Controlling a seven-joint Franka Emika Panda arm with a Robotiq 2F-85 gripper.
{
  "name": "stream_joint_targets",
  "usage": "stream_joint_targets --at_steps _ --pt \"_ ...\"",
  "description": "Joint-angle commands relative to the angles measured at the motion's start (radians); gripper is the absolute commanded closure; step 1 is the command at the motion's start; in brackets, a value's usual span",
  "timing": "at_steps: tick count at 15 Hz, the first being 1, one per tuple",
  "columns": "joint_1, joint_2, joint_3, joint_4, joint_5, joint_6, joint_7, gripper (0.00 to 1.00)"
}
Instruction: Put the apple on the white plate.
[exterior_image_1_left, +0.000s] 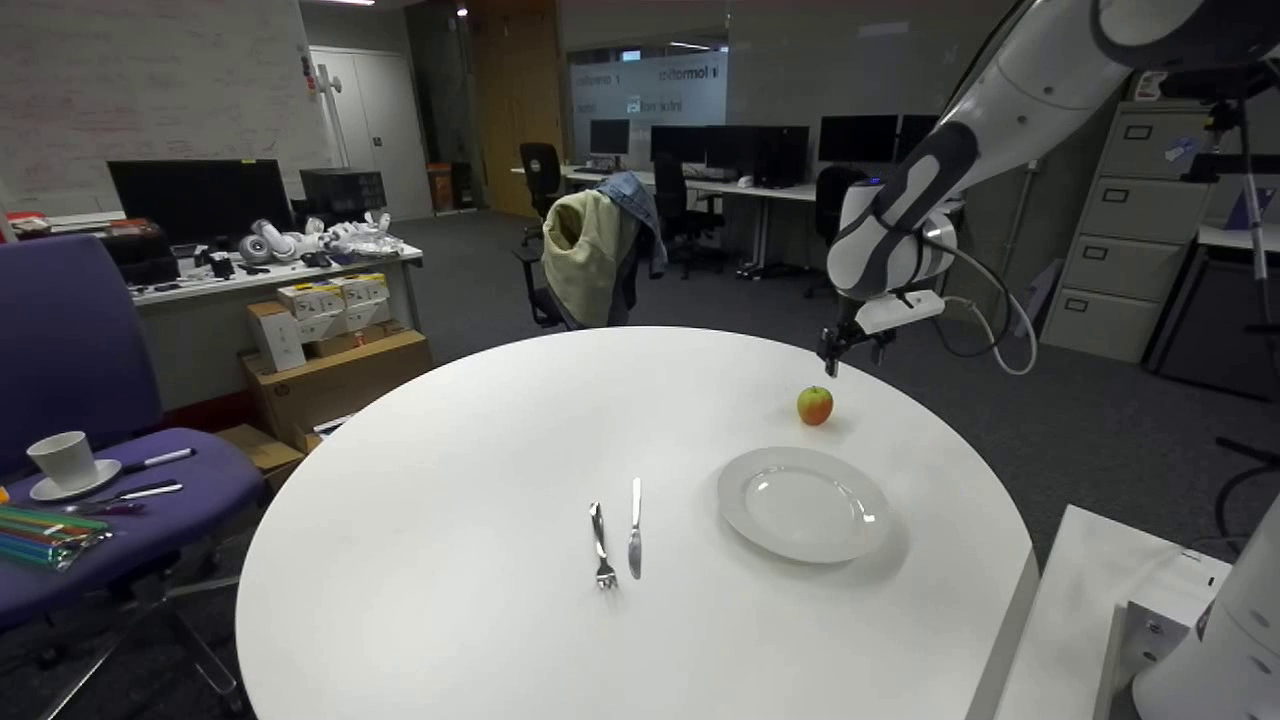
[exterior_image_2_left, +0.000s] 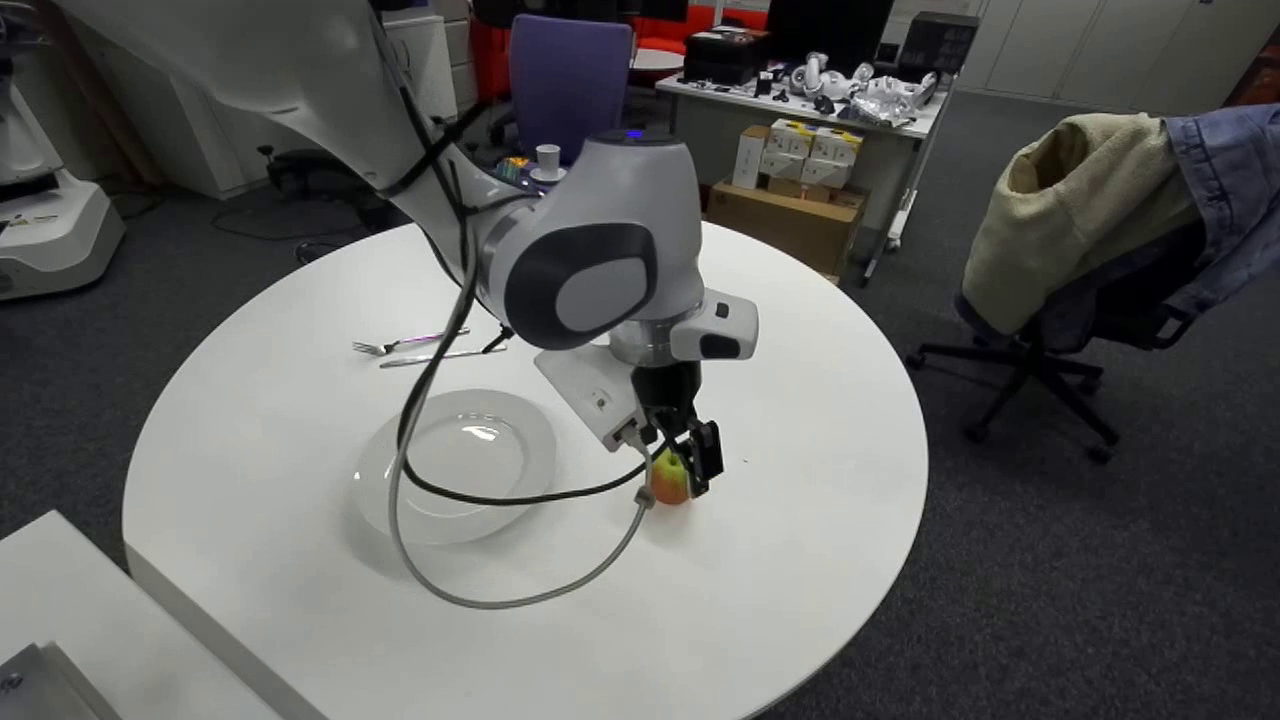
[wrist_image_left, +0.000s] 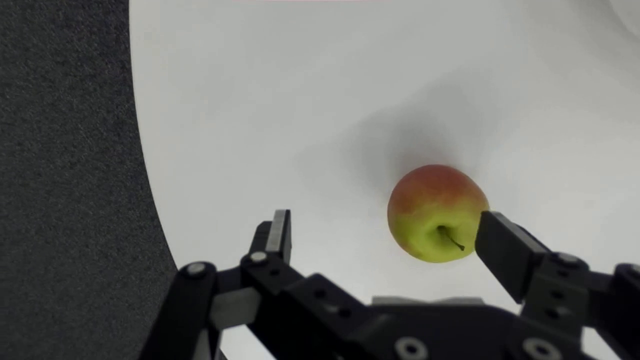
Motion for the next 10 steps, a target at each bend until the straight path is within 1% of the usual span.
stream_joint_targets --at_steps 1,3,5,7,8,10 --pt "-0.073 0.117 0.044 0.11 0.077 0.062 -0.094 0.0" --pt "-0.142 0.138 0.119 0.138 0.177 0.066 -0.179 0.0" --pt "-0.23 0.13 0.228 0.166 0.328 0.012 -0.273 0.0" --pt "-0.287 0.122 0.299 0.185 0.446 -0.009 -0.355 0.0" --pt "-0.305 0.119 0.322 0.199 0.491 -0.022 -0.387 0.0" --pt "-0.322 0.122 0.339 0.227 0.551 -0.049 -0.436 0.0"
